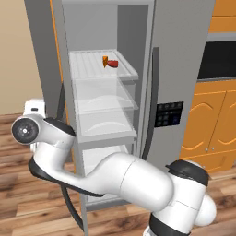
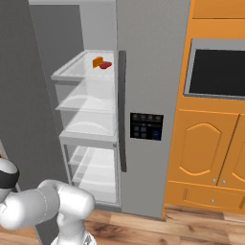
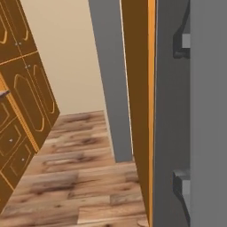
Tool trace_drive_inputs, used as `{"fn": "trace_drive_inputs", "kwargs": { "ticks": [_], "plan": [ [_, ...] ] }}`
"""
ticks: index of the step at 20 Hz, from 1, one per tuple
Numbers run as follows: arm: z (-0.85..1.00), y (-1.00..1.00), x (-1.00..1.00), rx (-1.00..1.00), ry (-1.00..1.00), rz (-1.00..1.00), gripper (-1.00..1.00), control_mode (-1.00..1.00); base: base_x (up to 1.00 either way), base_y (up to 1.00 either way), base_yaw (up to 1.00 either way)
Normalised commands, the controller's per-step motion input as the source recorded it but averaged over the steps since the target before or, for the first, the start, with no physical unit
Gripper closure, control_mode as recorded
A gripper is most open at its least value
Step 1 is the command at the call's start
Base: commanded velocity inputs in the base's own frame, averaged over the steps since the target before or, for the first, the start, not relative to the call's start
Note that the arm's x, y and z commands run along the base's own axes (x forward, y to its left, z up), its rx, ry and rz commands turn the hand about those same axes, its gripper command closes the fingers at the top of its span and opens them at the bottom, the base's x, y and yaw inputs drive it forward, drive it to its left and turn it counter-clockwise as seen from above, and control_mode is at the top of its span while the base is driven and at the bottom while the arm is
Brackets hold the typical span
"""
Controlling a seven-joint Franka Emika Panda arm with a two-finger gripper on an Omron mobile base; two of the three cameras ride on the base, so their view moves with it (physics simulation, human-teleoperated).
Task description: Pick up the frozen steak from the freezer, place it on any shelf in the fridge, and close the fridge and freezer doors when done.
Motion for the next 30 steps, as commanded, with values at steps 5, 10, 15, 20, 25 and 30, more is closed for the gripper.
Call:
{"fn": "trace_drive_inputs", "kwargs": {
  "ticks": [5,10,15,20,25,30],
  "plan": [
    [-0.23,-0.15,0.09,0.00,0.00,-0.06,-1.00,-1.00,0.00,0.00,0.00],
    [-0.13,-0.25,0.05,0.00,0.00,-0.07,-1.00,-1.00,0.00,0.00,0.00],
    [-0.06,-0.45,0.00,0.00,0.00,-0.06,-1.00,-1.00,0.00,0.00,0.00],
    [-0.01,-0.62,0.00,0.00,0.00,-0.06,-1.00,-1.00,0.00,0.00,0.00],
    [0.00,-0.71,0.00,0.00,0.00,-0.08,-1.00,-1.00,0.00,0.00,0.00],
    [0.00,-0.74,0.00,0.00,0.00,-0.08,-1.00,-1.00,0.00,0.00,0.00]
  ]
}}
